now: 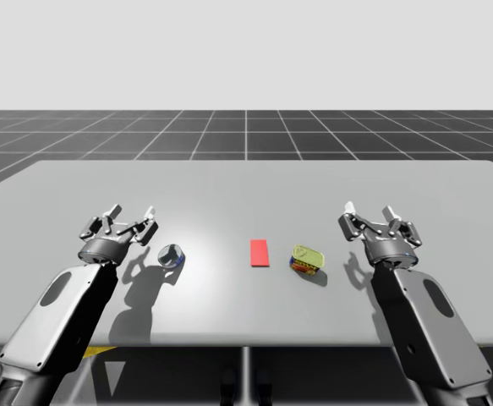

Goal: Look at the card. If it is red, pick the object on the left. If it is green, pick the object on the right.

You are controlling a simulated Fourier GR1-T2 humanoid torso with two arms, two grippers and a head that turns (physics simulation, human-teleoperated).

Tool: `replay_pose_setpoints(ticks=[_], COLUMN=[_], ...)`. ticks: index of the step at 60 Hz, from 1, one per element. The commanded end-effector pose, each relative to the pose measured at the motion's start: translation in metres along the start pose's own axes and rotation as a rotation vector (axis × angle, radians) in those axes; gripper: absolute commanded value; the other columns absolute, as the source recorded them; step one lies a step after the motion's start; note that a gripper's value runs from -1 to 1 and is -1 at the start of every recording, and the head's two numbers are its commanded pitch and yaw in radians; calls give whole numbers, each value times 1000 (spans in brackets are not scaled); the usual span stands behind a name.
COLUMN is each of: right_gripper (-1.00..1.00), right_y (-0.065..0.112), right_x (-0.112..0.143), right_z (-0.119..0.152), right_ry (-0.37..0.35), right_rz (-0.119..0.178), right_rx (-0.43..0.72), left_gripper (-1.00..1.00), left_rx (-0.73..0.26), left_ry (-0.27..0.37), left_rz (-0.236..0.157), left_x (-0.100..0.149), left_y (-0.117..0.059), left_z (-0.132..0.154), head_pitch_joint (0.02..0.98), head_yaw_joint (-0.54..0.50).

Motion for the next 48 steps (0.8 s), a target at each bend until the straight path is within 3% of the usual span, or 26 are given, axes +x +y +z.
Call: replay_pose_setpoints(ticks=[1,28,48], right_gripper=[-1000,-1000,-1000], right_y=[0,0,2], right_x=[-1,-1,-1], right_z=[-1,-1,0], right_ry=[2,1,4], right_rz=[3,4,7], right_rx=[1,4,10], left_gripper=[-1000,-1000,-1000], left_rx=[-1,-1,-2], left_ry=[-4,-4,2], left_rz=[-1,-6,-9], left_x=[1,2,1], left_y=[0,-1,-1], left_z=[0,1,1], head_pitch_joint=[874,860,871], head_yaw_joint=[-43,-14,201])
